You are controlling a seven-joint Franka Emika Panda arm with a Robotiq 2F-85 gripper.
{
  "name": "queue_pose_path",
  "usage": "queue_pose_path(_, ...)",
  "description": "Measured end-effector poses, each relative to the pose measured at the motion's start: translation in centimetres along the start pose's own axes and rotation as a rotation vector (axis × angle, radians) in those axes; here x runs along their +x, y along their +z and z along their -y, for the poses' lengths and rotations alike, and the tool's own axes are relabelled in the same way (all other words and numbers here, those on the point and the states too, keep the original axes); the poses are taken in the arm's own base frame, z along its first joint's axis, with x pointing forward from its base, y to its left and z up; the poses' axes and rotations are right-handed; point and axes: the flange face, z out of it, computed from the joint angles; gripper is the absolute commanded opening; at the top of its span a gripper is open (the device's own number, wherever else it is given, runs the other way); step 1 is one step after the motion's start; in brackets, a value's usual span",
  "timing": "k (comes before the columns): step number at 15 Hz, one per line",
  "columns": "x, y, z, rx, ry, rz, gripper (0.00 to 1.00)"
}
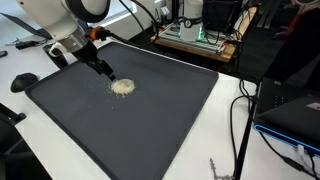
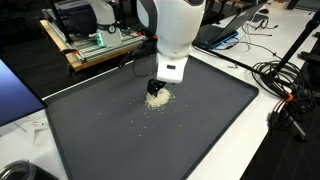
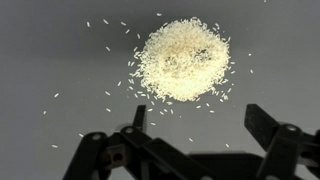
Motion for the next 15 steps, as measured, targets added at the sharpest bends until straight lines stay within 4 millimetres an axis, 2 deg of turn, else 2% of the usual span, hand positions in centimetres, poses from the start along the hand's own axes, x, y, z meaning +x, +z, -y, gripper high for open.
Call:
queue_pose_path(7, 0.9, 2.2, -2.1, 0.088, 0.038, 0.040, 1.00)
queue_pose_path(10, 0.9, 2.5, -3.2, 0.131, 0.029, 0.027, 1.00)
queue_pose_path(15, 0.5, 3.0, -6.2, 0.221, -0.001, -0.055, 1.00)
